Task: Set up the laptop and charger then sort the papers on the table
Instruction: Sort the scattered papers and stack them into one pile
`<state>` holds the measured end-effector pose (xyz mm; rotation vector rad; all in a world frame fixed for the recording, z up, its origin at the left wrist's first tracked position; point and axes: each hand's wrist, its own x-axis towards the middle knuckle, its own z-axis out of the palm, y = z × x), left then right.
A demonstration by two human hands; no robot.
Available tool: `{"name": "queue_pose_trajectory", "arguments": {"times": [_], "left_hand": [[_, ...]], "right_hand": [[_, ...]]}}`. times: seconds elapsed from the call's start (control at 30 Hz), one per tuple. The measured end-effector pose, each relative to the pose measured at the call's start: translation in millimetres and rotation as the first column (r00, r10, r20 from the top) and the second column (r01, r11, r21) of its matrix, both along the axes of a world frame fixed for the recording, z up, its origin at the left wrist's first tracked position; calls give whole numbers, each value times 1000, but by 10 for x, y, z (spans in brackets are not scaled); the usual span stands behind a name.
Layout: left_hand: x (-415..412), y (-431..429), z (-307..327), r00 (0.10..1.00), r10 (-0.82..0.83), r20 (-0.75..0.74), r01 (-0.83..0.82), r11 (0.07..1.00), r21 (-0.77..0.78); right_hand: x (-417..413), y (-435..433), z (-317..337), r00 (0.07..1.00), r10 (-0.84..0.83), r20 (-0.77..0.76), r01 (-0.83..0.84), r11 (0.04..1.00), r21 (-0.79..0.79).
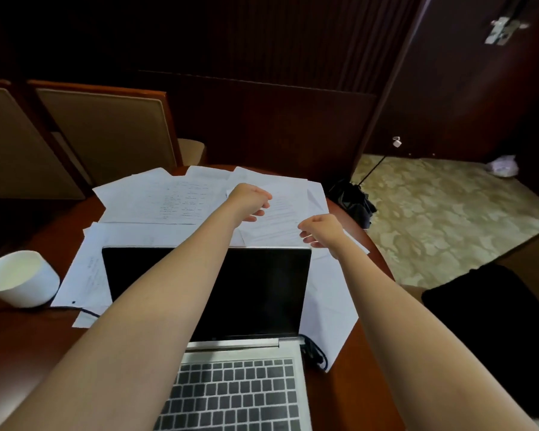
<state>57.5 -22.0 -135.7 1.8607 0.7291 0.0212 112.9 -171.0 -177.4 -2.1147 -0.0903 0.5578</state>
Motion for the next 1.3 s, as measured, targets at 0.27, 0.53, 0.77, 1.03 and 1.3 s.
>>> {"name": "queue_pose_trajectory", "arguments": {"times": [0.27,0.53,0.77,1.03,1.3], "left_hand": [[494,-285,32,987,159,-6,-159,987,29],[617,-462,36,981,158,-114,-151,986,69],[773,-508,-26,980,172,-98,-171,985,22],[1198,-583,-346,938,288,-194,-293,956,5],[1605,-738,-565,862,481,-163,-493,869,-47]], "right_hand": [[591,-222,-111,989,140,-40,-141,990,-15],[773,-431,-171,982,184,-45,-186,981,-48],[906,-597,-349,983,178,-44,-180,983,-36],[1238,-503,-759,965,253,-64,-261,941,-214],[1346,-281,-1113,963,258,-79,-270,920,-284]]}}
